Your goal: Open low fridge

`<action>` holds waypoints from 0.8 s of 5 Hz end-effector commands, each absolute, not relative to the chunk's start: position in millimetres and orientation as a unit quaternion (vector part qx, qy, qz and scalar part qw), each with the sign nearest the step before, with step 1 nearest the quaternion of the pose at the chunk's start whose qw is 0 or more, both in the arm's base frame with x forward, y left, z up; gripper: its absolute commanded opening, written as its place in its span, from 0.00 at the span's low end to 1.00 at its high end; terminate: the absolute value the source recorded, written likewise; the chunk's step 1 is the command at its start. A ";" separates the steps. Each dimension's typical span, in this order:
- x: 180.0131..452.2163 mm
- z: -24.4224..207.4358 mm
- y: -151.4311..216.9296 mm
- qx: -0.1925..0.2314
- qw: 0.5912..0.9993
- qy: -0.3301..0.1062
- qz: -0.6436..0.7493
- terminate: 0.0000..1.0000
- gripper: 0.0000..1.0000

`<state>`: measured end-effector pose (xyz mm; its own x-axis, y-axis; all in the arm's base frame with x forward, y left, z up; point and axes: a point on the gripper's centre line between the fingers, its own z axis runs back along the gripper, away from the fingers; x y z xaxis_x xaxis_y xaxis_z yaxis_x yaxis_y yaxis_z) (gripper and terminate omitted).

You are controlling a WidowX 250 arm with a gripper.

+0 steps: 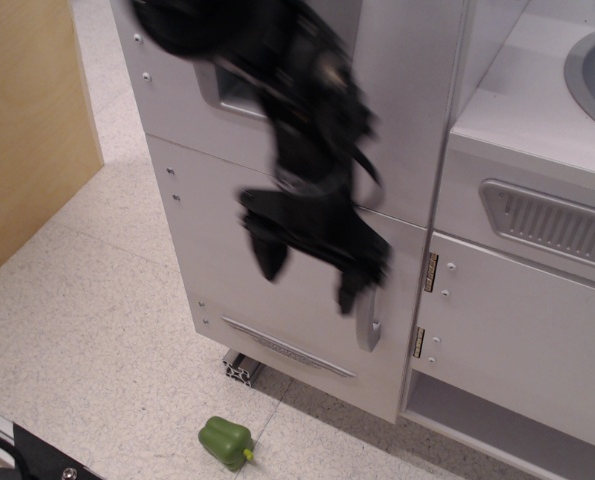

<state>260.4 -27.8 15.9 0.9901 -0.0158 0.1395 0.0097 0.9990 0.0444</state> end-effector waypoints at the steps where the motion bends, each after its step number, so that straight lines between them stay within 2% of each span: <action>1: 295.0 -5.7 -53.4 0.054 0.991 -0.123 -0.003 0.00 1.00; 3: 323.1 -20.7 -30.4 0.079 0.986 -0.142 0.039 0.00 1.00; 4: 327.9 -24.8 -27.7 0.081 0.985 -0.142 0.054 0.00 1.00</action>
<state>313.6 -28.9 -37.3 0.9679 0.0737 0.2404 -0.1146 0.9803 0.1609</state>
